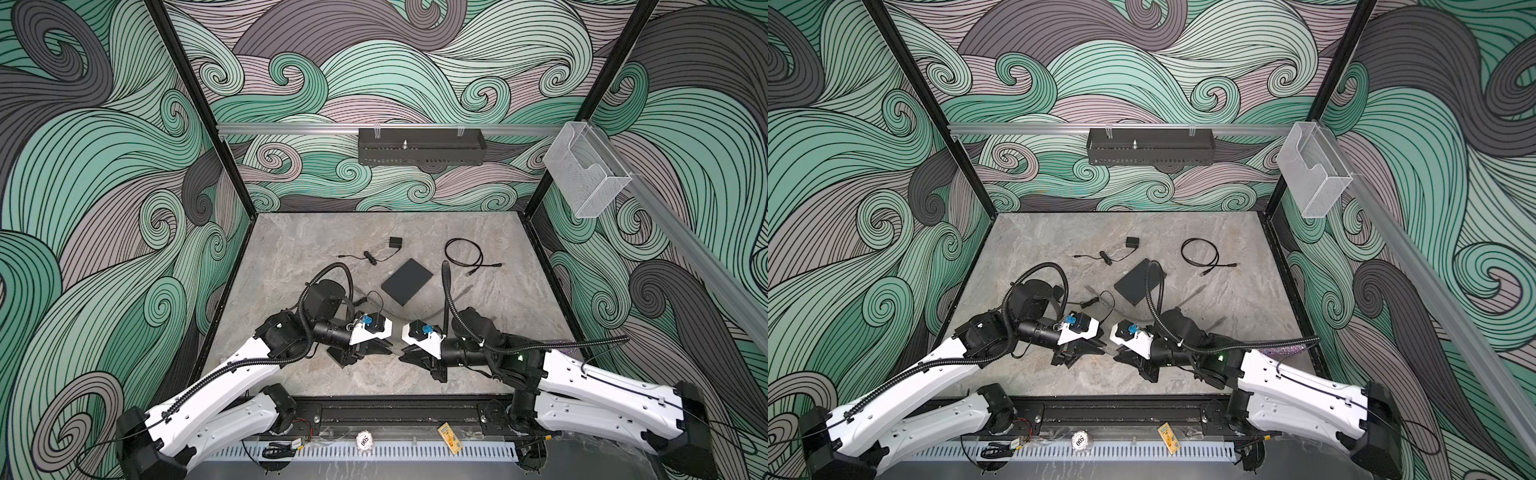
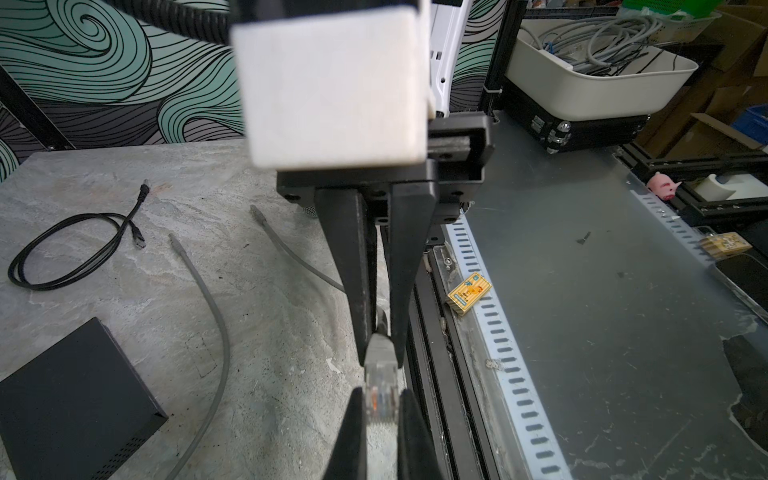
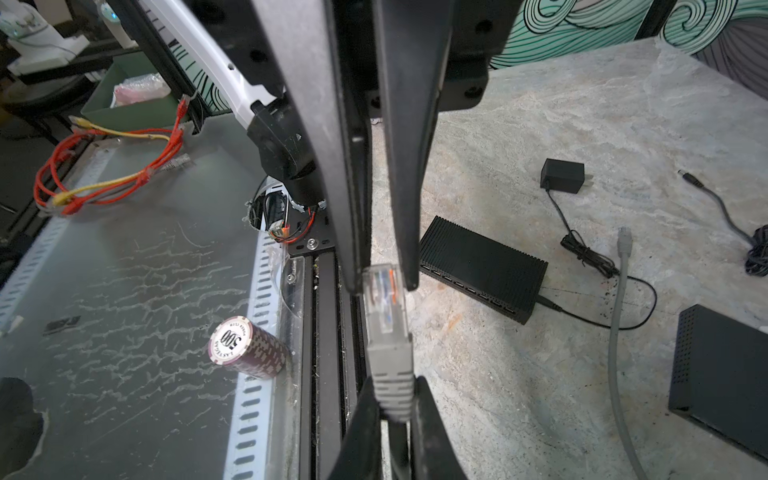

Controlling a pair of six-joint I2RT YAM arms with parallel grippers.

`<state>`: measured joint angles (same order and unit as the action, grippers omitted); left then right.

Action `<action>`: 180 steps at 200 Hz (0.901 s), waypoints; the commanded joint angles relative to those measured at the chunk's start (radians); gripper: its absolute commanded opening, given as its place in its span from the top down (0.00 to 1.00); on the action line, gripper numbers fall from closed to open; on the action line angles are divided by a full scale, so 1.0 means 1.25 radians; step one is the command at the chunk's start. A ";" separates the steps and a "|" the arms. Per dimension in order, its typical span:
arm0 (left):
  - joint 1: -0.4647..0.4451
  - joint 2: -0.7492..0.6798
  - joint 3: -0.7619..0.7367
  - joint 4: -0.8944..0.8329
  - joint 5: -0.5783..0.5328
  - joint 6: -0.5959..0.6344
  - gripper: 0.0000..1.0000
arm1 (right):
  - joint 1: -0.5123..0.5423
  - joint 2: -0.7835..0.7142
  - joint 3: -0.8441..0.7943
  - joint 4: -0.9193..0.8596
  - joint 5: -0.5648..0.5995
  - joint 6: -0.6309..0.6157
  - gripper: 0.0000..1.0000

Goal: Insert the plug into the switch port

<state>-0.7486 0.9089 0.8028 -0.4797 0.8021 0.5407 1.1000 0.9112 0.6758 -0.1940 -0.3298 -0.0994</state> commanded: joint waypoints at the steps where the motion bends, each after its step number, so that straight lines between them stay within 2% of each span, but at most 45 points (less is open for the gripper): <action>1: -0.004 0.006 0.005 -0.012 0.016 -0.002 0.91 | -0.001 0.004 0.024 0.006 0.002 0.000 0.95; 11: -0.005 0.000 0.006 0.009 0.006 -0.030 0.51 | -0.002 0.004 0.025 0.005 0.003 0.002 0.95; 15: -0.005 -0.005 0.007 0.023 -0.004 -0.048 0.41 | -0.002 0.003 0.024 0.005 0.004 0.002 0.95; 27: -0.005 -0.029 0.011 0.056 -0.048 -0.104 0.21 | -0.002 0.003 0.024 -0.003 0.017 0.004 0.95; 35: -0.005 -0.048 0.015 0.090 -0.105 -0.176 0.09 | -0.002 0.005 0.025 -0.014 0.029 0.005 0.95; 42: -0.003 -0.065 0.020 0.118 -0.165 -0.243 0.02 | -0.001 0.008 0.025 -0.024 0.042 0.007 0.94; 58: -0.001 -0.099 0.035 0.144 -0.292 -0.378 0.01 | -0.003 0.022 0.024 -0.049 0.083 0.016 0.94; 70: 0.000 -0.113 0.044 0.136 -0.434 -0.506 0.01 | -0.003 0.039 0.019 -0.061 0.111 0.034 0.94; 81: 0.003 -0.115 0.052 0.086 -0.581 -0.630 0.01 | -0.006 0.057 0.010 -0.055 0.139 0.059 0.94; 90: 0.012 -0.113 0.052 0.035 -0.654 -0.719 0.02 | -0.009 0.075 0.000 -0.042 0.166 0.083 0.94; 103: 0.034 -0.111 0.023 -0.014 -0.695 -0.829 0.08 | -0.010 0.103 -0.017 -0.017 0.217 0.122 0.96; 114: 0.053 -0.110 -0.022 -0.036 -0.724 -0.917 0.16 | -0.010 0.132 -0.019 -0.005 0.225 0.138 0.97; 128: 0.077 -0.120 -0.097 -0.029 -0.733 -0.991 0.26 | -0.010 0.171 0.019 -0.036 0.243 0.160 1.00; 150: 0.087 -0.143 -0.208 0.014 -0.805 -1.068 0.26 | -0.009 0.214 0.041 -0.027 0.245 0.198 1.00; 180: 0.090 -0.134 -0.312 0.108 -0.865 -1.079 0.26 | -0.009 0.273 0.051 0.001 0.204 0.238 1.00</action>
<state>-0.6434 0.7433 0.4538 -0.4252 -0.1551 -0.6983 1.0904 1.2114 0.7044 -0.2333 -0.0597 0.1287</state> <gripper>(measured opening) 0.736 0.101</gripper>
